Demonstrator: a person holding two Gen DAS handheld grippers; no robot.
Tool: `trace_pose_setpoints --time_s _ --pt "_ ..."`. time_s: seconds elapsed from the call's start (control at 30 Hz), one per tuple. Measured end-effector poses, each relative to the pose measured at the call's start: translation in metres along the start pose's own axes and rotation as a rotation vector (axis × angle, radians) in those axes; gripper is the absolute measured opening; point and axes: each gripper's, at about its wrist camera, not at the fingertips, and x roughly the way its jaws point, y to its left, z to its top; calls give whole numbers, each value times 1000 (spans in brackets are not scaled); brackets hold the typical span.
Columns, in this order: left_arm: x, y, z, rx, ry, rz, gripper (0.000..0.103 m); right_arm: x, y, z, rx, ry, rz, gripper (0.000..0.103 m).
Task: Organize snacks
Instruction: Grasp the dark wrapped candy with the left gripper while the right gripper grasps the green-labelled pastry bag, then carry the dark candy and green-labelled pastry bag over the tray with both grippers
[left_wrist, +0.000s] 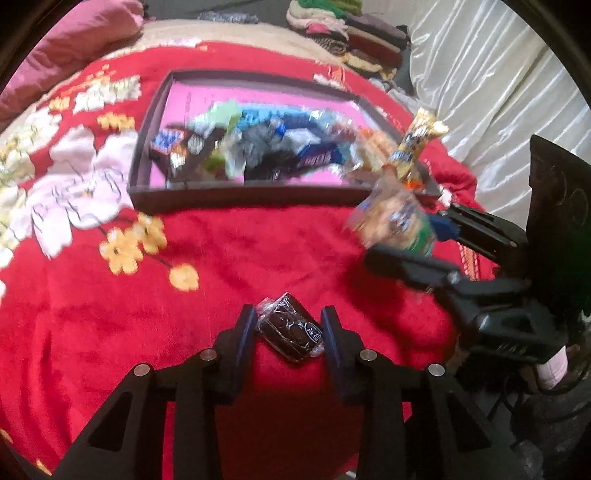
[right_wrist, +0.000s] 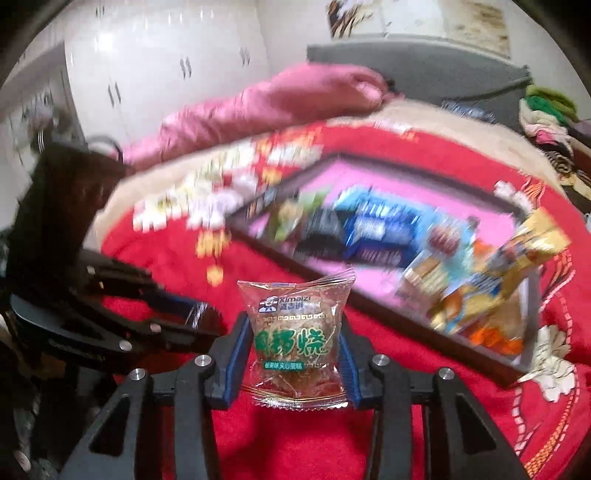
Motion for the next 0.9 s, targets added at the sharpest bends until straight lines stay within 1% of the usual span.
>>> trace_pose_setpoints --time_s 0.1,0.2,0.47,0.67,0.9 --pt "-10 -2 9 -2 -33 -7 37 -13 -7 6 23 -71 -18 44" --pt "-17 -5 20 1 -64 0 37 -21 -12 11 44 -118 -38 44" --pt "-20 -15 49 -7 -125 2 37 -28 -25 18 97 -168 -80 44" --pt "-18 -15 65 -19 -155 18 37 -40 -34 24 125 -246 -116 44" --pt "-12 -16 76 -31 -165 19 37 -41 -41 27 142 -264 -126 44"
